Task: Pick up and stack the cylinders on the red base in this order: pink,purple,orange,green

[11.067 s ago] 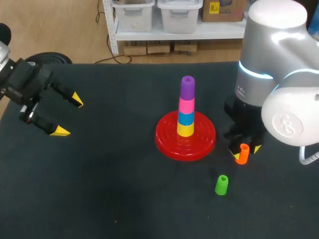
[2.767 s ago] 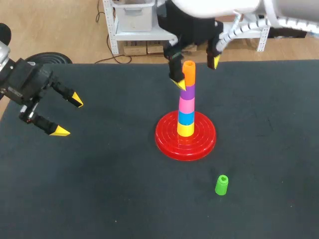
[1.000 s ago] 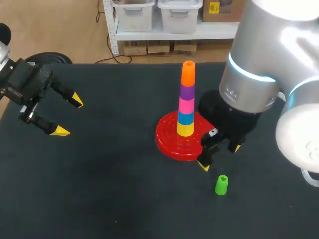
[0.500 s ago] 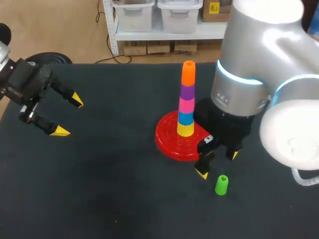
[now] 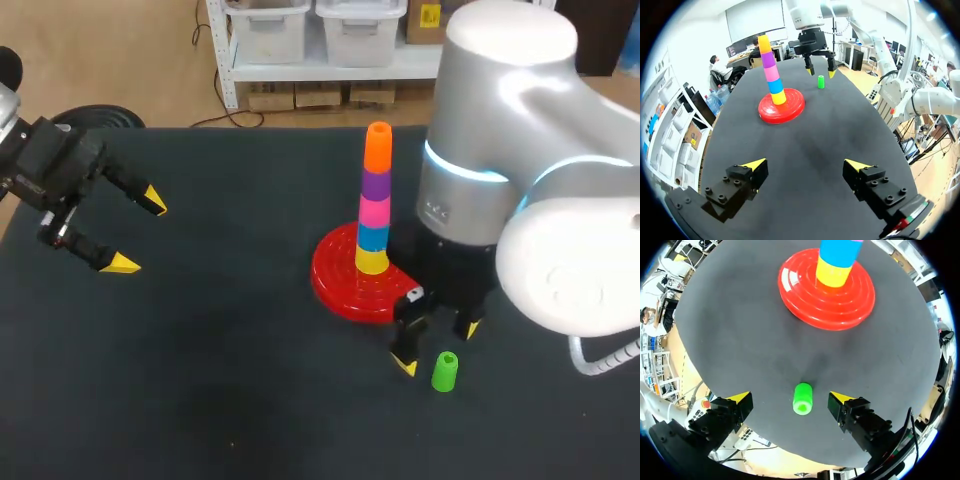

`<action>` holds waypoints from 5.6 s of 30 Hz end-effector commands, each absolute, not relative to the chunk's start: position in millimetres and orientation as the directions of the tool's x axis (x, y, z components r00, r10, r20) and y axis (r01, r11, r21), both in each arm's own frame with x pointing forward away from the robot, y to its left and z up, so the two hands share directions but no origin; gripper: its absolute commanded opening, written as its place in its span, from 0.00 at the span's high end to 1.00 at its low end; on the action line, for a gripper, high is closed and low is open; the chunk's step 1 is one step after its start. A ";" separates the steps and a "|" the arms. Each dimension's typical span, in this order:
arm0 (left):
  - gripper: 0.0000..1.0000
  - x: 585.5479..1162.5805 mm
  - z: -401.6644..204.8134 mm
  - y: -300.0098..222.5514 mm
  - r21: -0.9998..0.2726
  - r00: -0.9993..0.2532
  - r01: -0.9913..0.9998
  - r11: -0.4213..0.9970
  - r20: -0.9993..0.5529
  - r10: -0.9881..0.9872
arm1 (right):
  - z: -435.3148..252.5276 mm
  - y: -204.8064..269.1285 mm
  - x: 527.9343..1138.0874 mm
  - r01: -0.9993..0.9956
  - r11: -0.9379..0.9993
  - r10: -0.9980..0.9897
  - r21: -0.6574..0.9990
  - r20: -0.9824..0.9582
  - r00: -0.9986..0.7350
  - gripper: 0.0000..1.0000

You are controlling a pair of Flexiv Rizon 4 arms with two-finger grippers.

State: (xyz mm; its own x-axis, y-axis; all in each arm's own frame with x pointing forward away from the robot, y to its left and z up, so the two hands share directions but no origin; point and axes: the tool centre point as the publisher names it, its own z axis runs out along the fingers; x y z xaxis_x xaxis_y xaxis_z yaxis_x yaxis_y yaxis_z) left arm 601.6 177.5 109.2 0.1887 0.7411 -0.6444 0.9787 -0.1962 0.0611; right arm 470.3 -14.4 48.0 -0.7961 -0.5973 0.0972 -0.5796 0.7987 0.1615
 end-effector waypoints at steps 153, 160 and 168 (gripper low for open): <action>0.00 601.4 108.5 177.8 0.063 0.190 0.979 -0.196 -0.645 0.741 | 265.2 41.1 640.5 -0.737 0.675 -0.731 -0.048 0.100 -0.675 1.00; 0.00 601.4 108.5 177.8 0.063 0.190 0.979 -0.196 -0.645 0.741 | 262.8 40.8 641.1 -0.738 0.674 -0.730 -0.039 0.116 -0.673 1.00; 0.00 601.4 108.5 177.8 0.063 0.190 0.979 -0.196 -0.645 0.741 | 264.4 37.1 644.5 -0.728 0.685 -0.721 -0.039 0.112 -0.684 1.00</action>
State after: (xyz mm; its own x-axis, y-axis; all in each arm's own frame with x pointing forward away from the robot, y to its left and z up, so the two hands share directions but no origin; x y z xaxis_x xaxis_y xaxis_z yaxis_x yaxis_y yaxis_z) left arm 601.6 177.5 109.2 0.1888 0.7411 -0.6444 0.9787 -0.1962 0.0611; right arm 643.4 38.2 263.1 -0.6834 -0.7213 0.1126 -0.7285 0.6837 -0.0429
